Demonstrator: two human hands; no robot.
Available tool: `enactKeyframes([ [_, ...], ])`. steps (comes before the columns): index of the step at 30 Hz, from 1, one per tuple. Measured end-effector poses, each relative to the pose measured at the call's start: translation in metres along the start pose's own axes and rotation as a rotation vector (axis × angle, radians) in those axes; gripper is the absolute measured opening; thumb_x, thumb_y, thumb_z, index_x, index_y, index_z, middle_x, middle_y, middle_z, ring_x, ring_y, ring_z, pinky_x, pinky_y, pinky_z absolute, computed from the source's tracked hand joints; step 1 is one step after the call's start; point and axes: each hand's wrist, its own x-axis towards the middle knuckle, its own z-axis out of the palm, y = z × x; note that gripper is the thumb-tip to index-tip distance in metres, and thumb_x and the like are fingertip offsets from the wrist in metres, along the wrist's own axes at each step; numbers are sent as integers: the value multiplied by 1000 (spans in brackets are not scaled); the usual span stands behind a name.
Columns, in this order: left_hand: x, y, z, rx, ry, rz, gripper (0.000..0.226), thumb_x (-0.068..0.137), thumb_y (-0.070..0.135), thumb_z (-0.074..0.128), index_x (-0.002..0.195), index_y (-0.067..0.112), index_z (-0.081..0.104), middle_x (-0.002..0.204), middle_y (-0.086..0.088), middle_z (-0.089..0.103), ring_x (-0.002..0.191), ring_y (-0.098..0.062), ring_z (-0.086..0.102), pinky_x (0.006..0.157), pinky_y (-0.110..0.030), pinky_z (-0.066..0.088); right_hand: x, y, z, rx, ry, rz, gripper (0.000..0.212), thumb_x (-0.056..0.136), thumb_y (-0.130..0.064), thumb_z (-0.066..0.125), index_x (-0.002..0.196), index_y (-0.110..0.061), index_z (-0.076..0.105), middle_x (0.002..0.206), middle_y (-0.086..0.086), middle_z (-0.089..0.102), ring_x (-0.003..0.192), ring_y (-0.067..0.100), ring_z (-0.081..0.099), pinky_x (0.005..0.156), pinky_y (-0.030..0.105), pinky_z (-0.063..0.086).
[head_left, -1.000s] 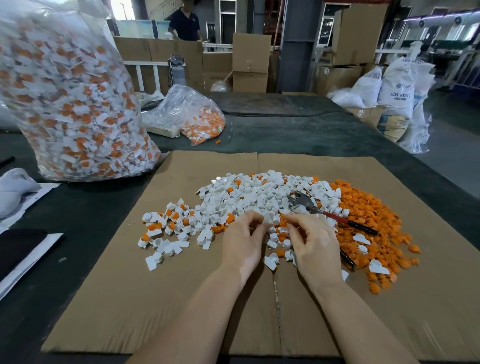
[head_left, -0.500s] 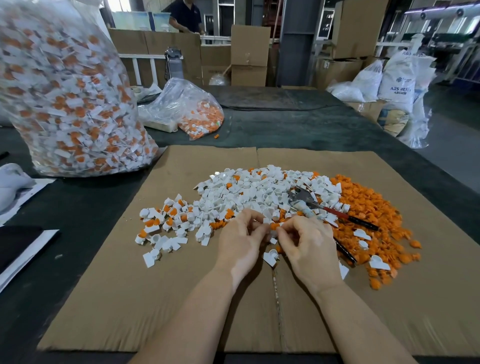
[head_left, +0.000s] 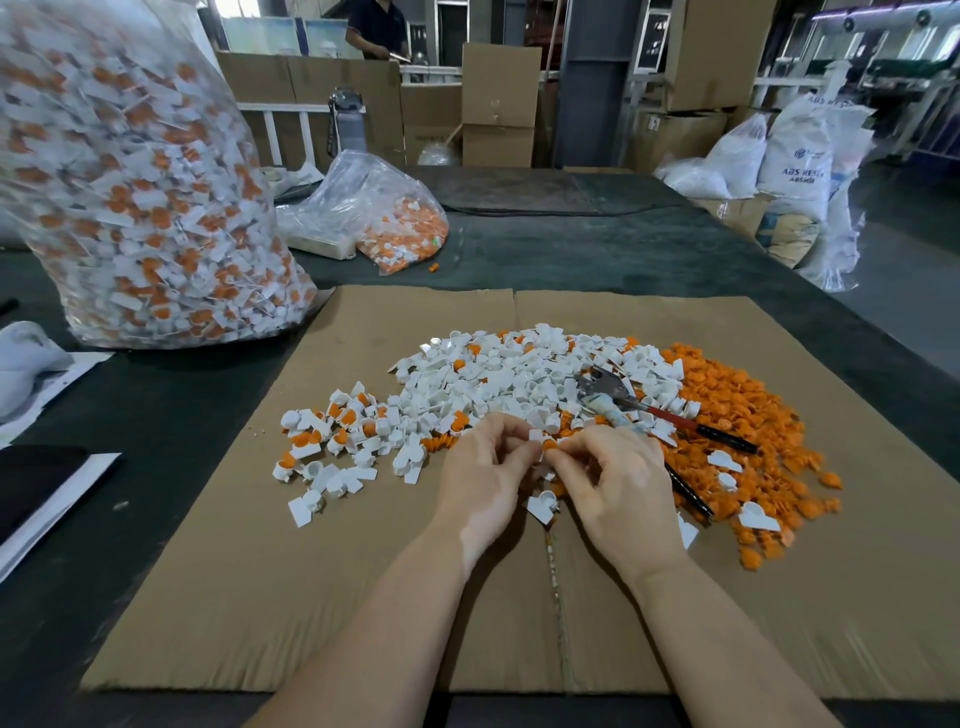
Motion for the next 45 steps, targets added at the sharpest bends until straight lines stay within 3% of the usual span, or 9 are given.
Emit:
enactKeyframes([
  [4,0,0,0,0,-3,13,10,91,9,58,93,18,62,66,0,59,64,-11,62,75,-42,54,1,0,-1,77,-4,-6,23,74,-6,77,96,-9,70,76,-5,59,75,17,55,74,44,47],
  [7,-1,0,-1,24,-18,28,17,92,10,57,97,25,62,65,3,57,67,-11,62,77,-40,55,1,1,-1,96,-30,-49,27,76,-4,75,102,-9,70,84,2,63,82,21,57,77,43,49],
  [11,-1,1,-1,70,-24,41,20,92,13,58,94,32,62,65,8,60,70,-12,64,78,-37,55,2,2,-1,82,-26,-83,18,76,-3,74,94,-6,72,82,6,64,82,24,58,74,38,50],
  [16,-2,3,-1,63,-26,32,17,92,11,57,97,26,63,68,5,62,72,-14,65,80,-40,55,2,1,-1,77,-24,-58,19,78,-3,73,96,-6,71,83,5,66,82,23,59,76,35,50],
  [20,-3,4,-2,69,-41,54,18,93,11,56,96,28,62,68,5,62,70,-11,63,77,-34,54,1,0,-3,93,7,-11,4,79,-4,71,81,-7,68,77,1,64,76,19,58,72,36,49],
  [27,-3,2,-2,27,-29,47,17,91,7,58,98,22,64,70,2,61,67,-11,60,74,-31,50,1,-2,-1,7,-6,5,18,77,-8,73,65,-7,60,59,1,55,59,20,51,58,35,45],
  [34,-4,3,-2,87,-65,90,32,89,6,61,84,38,60,74,9,61,72,-6,60,66,-12,46,0,-1,0,-14,-23,23,25,75,-3,73,59,-6,53,55,1,50,56,20,47,56,34,43],
  [39,-5,2,-1,136,-47,106,33,89,11,62,81,42,58,78,9,63,75,-7,61,67,-12,46,0,0,1,-31,-28,1,27,73,-1,74,58,-5,52,53,2,49,54,20,46,56,29,39],
  [45,-5,1,1,167,-52,108,25,90,13,62,85,37,59,77,11,62,72,-3,59,64,-8,44,0,0,2,-71,-28,-43,29,69,0,77,57,-7,51,53,3,49,53,21,48,53,33,43],
])
